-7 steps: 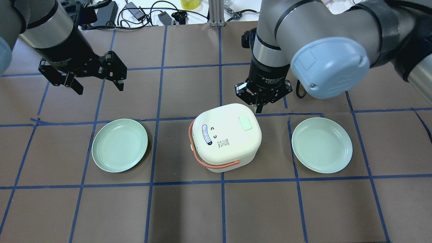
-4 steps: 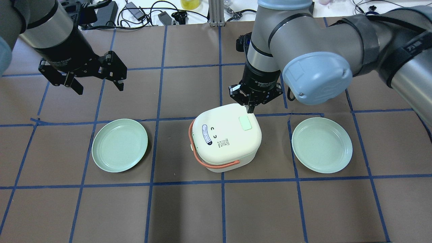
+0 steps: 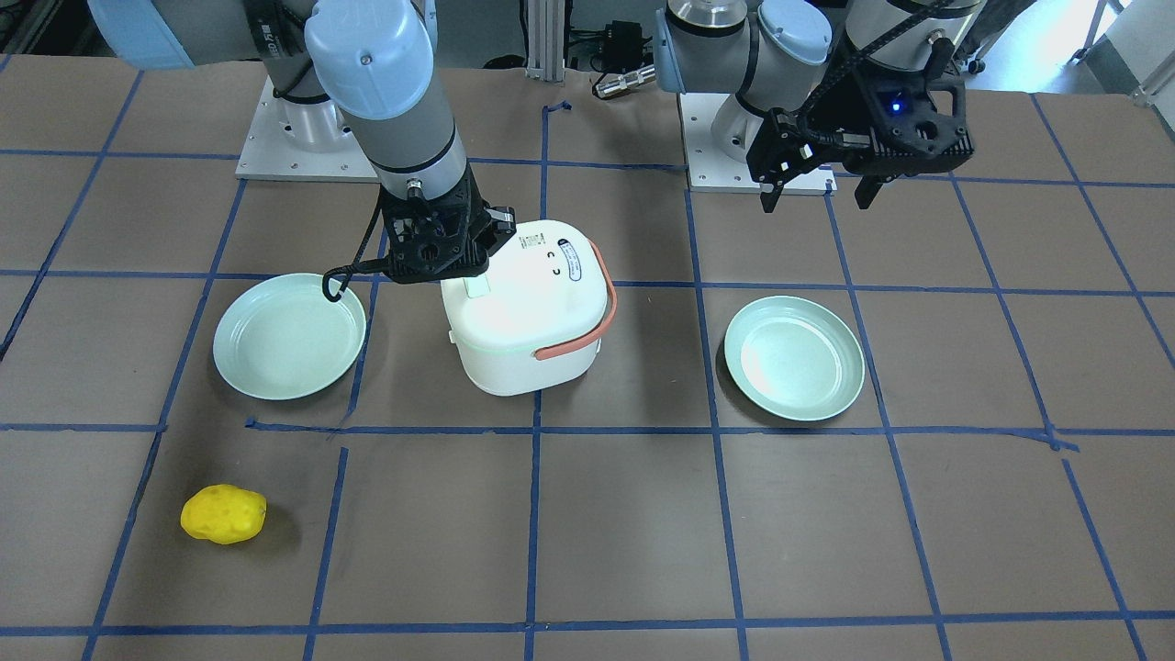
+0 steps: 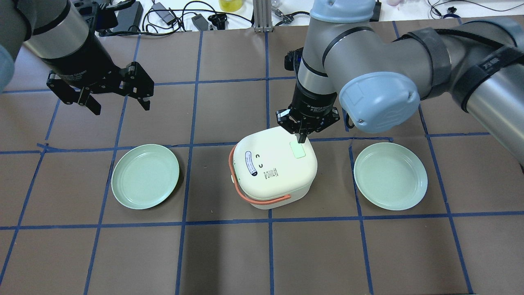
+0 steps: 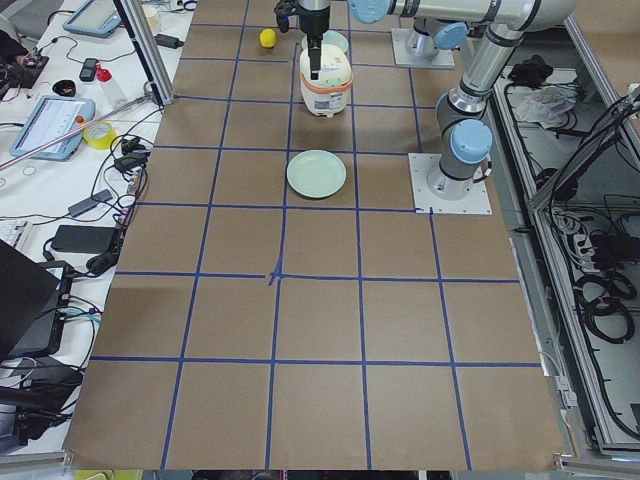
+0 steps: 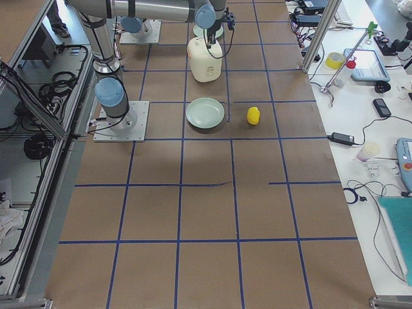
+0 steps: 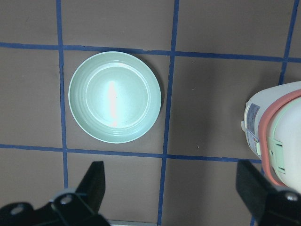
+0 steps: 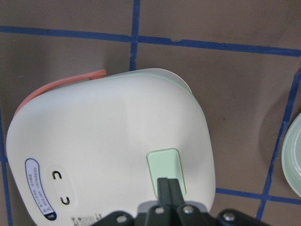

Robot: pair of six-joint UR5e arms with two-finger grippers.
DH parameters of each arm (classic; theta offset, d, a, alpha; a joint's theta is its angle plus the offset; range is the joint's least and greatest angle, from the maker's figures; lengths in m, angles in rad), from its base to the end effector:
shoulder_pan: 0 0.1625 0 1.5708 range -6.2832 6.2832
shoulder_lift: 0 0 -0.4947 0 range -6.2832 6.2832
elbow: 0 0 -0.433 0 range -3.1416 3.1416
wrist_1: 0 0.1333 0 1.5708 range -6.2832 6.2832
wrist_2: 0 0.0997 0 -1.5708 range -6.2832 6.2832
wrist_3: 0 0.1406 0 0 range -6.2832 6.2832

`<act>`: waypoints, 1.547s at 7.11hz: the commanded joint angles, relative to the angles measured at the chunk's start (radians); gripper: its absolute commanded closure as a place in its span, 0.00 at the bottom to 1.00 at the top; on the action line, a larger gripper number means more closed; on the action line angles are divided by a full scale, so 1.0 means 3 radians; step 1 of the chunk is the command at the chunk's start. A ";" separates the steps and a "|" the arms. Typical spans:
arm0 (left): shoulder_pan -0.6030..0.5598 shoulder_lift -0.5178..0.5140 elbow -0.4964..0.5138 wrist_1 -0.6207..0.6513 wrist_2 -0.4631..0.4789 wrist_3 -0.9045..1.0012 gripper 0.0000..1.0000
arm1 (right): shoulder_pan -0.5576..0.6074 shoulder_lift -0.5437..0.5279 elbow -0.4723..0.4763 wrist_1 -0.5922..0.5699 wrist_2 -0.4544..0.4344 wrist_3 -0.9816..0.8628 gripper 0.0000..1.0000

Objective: Press rice cooker button
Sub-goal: 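Lower the right gripper and press down on the green lid button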

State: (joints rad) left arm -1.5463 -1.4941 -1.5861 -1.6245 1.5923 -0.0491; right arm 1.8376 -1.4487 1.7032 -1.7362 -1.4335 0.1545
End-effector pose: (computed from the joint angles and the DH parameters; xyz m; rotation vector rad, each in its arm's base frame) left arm -0.1181 -0.4981 0.5425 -0.1149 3.1180 -0.0124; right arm 0.2964 -0.5060 0.3969 -0.1603 3.0168 0.1751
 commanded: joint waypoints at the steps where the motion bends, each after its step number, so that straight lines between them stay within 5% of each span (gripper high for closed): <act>1: 0.0000 0.0000 0.0000 0.0000 0.0000 0.0000 0.00 | 0.0016 0.0038 0.0049 -0.0052 -0.0002 -0.0003 1.00; 11: 0.0000 0.0000 0.0000 0.0000 0.0000 0.0000 0.00 | 0.0021 0.0100 -0.0021 -0.0108 0.0013 0.0022 1.00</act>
State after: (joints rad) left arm -1.5463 -1.4941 -1.5861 -1.6245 1.5923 -0.0491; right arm 1.8427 -1.4106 1.7133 -1.7702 -1.4320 0.1509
